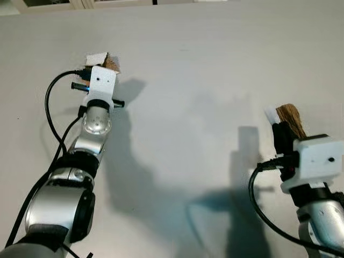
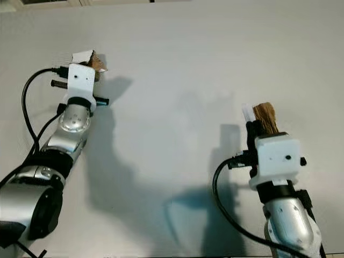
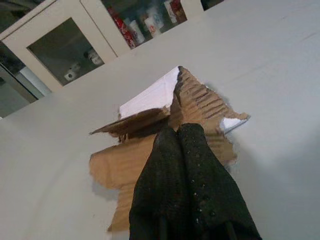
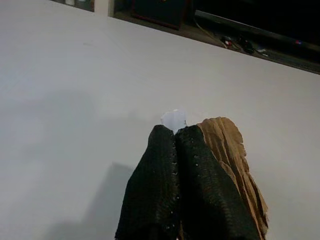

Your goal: Picking trash to rubbish bin

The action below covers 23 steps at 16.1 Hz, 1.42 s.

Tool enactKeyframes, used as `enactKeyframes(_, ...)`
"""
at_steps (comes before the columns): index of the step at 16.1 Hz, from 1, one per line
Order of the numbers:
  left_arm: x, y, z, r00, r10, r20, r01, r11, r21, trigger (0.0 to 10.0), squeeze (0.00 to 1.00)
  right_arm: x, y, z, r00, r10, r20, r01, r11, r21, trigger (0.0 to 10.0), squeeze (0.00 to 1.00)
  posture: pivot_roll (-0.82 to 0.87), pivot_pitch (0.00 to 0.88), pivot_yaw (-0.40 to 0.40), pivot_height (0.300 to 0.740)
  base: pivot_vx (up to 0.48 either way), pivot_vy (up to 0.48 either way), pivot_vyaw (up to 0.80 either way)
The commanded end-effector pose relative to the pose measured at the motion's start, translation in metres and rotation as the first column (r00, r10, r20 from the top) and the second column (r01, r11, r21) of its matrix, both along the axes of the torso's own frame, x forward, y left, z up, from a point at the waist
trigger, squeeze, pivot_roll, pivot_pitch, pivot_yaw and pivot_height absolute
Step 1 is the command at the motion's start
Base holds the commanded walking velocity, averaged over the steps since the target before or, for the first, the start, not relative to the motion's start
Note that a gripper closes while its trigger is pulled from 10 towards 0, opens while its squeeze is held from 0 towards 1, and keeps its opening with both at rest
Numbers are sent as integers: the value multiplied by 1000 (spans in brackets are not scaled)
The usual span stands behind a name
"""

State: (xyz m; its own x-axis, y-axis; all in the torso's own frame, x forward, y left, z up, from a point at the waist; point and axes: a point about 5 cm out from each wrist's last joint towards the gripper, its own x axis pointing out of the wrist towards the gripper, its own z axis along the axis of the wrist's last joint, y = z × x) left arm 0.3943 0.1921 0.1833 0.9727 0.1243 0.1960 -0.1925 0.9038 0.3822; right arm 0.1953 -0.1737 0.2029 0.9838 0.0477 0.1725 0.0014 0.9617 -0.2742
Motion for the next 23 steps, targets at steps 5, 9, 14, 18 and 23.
enactKeyframes(5,-18,2,-53,983,-19,-183,18,1000,-8,0,1000,6,-3,0,1000,13,17,-13,1000,-4,10000,0,15,294,30,740,0,0,0)
enactKeyframes(9,-23,-1,-54,985,-56,-162,48,997,-53,10000,1000,14,-5,3,999,24,38,-24,1000,-12,10000,0,31,269,22,740,0,0,0)
enactKeyframes(14,-24,-15,-41,991,-104,-81,98,992,-77,10000,1000,22,-7,5,998,37,59,-36,999,-22,10000,0,48,248,16,740,0,0,0)
enactKeyframes(18,-19,-26,-22,991,-132,-6,131,988,-78,10000,1000,24,-7,6,997,40,68,-39,999,-23,10000,0,47,235,16,740,0,0,0)
enactKeyframes(23,-16,-38,-18,988,-153,-22,152,987,-55,10000,157,25,-8,6,996,42,76,-40,999,-28,10000,0,42,228,15,740,0,0,0)
